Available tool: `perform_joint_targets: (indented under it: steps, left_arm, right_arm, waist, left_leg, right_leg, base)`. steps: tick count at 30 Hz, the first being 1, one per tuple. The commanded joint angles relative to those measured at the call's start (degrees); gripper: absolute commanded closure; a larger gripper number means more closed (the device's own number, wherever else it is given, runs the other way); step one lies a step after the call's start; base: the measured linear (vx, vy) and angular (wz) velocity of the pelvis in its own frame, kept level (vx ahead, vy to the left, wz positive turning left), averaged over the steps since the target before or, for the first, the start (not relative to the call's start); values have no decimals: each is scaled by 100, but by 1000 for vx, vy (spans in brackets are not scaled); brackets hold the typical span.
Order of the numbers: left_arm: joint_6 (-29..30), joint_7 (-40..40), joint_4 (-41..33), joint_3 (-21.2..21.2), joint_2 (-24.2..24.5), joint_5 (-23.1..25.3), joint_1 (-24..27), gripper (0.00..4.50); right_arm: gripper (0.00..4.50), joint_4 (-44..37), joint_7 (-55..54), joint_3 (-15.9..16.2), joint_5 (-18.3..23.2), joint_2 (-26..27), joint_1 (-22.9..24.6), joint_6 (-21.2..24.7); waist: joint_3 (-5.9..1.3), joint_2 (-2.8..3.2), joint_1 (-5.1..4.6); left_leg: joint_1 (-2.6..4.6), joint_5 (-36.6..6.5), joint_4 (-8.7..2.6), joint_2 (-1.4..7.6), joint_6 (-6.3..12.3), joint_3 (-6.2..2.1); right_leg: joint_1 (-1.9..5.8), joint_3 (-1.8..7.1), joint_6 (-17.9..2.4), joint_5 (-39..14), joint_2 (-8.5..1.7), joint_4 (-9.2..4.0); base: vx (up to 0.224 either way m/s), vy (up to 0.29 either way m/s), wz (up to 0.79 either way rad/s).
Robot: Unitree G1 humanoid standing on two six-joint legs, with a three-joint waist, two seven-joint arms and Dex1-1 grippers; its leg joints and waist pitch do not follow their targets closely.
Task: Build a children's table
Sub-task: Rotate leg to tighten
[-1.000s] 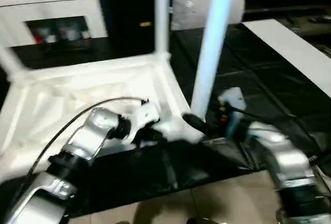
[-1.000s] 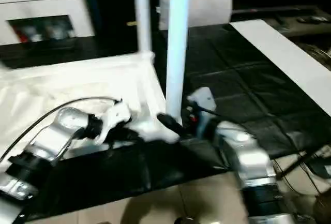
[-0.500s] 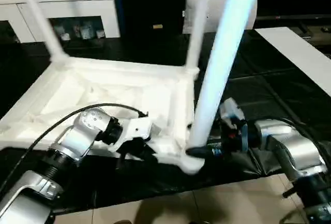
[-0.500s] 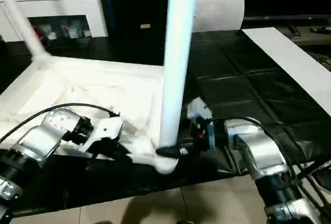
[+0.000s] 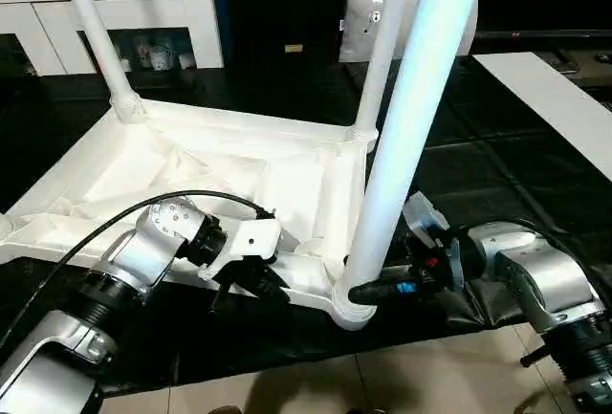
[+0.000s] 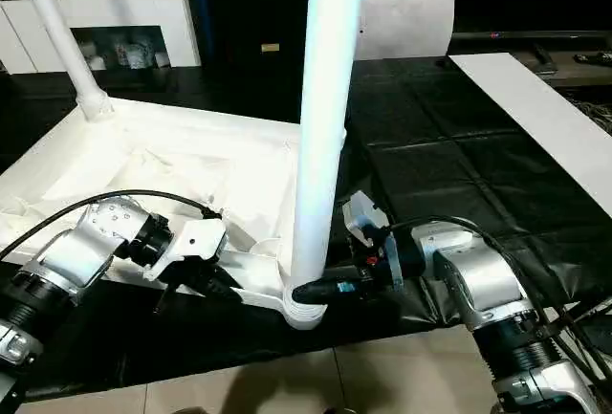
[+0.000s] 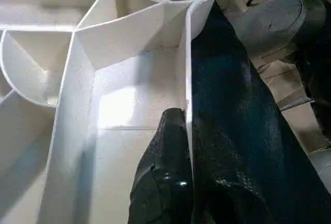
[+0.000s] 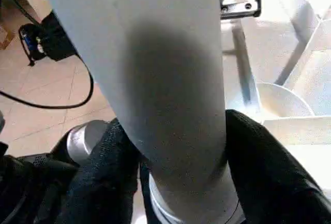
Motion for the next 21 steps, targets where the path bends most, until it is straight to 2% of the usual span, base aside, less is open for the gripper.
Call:
perform_joint_targets:
  steps: [1,3,5,6,8,9,10,12,13,14,15,16,18,21]
  left_arm:
    - [124,-7,-172,7,-134,-88,-95,450]
    - [406,213,-210,81,-216,-104,-85,450]
    - [631,333,-256,145,-279,-160,-80,450]
    - [862,453,-317,211,-347,-220,-77,450]
    - [1304,791,-414,314,-510,-243,-95,450]
    - [1598,1191,-397,403,-722,-188,-162,450]
    - [1612,1211,-395,408,-733,-185,-166,450]
    - [1944,1744,-339,534,-1049,-127,-273,450]
    - [1979,1845,-323,553,-1103,-107,-292,450]
    - [2245,2355,-294,649,-1389,-14,-379,450]
    - [2245,2355,-294,649,-1389,-14,-379,450]
    - [2473,2807,-292,768,-1622,42,-426,450]
    - [2641,3126,-310,843,-1771,97,-450,450]
    - [2864,3576,-332,1029,-2039,45,-479,450]
  right_arm:
    - [235,-274,-106,-43,265,52,80,297]
    - [239,-466,-329,-130,441,168,160,617]
    - [240,-562,-530,-161,451,248,206,730]
    - [241,-626,-802,-189,394,370,250,768]
    - [241,-669,-1592,-212,115,754,289,794]
    - [241,-611,-2363,-318,-60,1195,231,935]
    - [241,-608,-2398,-323,-68,1216,227,939]
    - [243,-475,-3359,-364,-406,1699,101,1068]
    - [244,-441,-3513,-359,-477,1771,79,1074]
    - [246,-219,-4444,-480,-743,2262,-59,1148]
    - [246,-219,-4444,-480,-743,2262,-59,1148]
    - [246,-32,-5188,-620,-914,2657,-175,1085]
    - [246,44,-5629,-701,-991,2911,-230,1069]
    - [246,189,-6058,-780,-1085,3212,-300,824]
  waist:
    - [-374,-36,-27]
    - [-376,-42,-20]
    - [-354,-52,-39]
    - [-349,-53,-50]
    - [-318,-59,-105]
    - [-313,-72,-134]
    - [-297,-70,-214]
    - [-304,-72,-384]
    - [-304,-71,-417]
    - [-298,-65,-497]
    - [-293,-64,-540]
    - [-318,-65,-580]
    - [-307,-39,-653]
    - [-322,-34,-662]
  left_leg:
    - [19,-1024,-423,148,344,6]
    - [16,-987,-426,151,340,2]
    - [24,-1070,-430,138,308,0]
    - [20,-1098,-429,135,287,1]
    - [16,-1249,-420,82,180,-10]
    - [-3,-1246,-420,65,146,-17]
    - [-34,-1286,-422,45,59,-37]
    - [-50,-1419,-399,11,-17,-76]
    - [-42,-1462,-396,3,11,-80]
    - [-35,-1515,-390,5,53,-76]
    - [-40,-1560,-386,2,47,-81]
    - [-38,-1551,-362,-18,60,-80]
    - [-12,-1568,-353,-41,144,-74]
    - [-12,-1485,-377,-10,240,-67]
  right_leg:
    - [318,323,-833,-2251,-315,-405]
    - [323,327,-834,-2240,-324,-401]
    - [309,317,-753,-2481,-325,-432]
    - [310,314,-721,-2564,-327,-440]
    - [289,263,-470,-3151,-325,-522]
    - [300,248,-394,-3268,-324,-537]
    - [297,208,-262,-3461,-310,-565]
    - [304,139,-63,-3667,-304,-625]
    - [300,131,-44,-3687,-304,-646]
    - [268,140,-73,-3638,-295,-653]
    - [263,123,-94,-3655,-291,-652]
    - [274,109,-91,-3653,-302,-664]
    - [248,89,-97,-3642,-290,-712]
    - [240,138,-235,-3271,-278,-668]
  base:
    - [0,0,0]
    - [0,0,0]
    - [0,0,0]
    - [0,0,0]
    - [0,0,0]
    - [0,0,0]
    - [0,0,0]
    - [0,0,0]
    - [0,0,0]
    - [0,0,0]
    - [0,0,0]
    - [0,0,0]
    - [0,0,0]
    - [0,0,0]
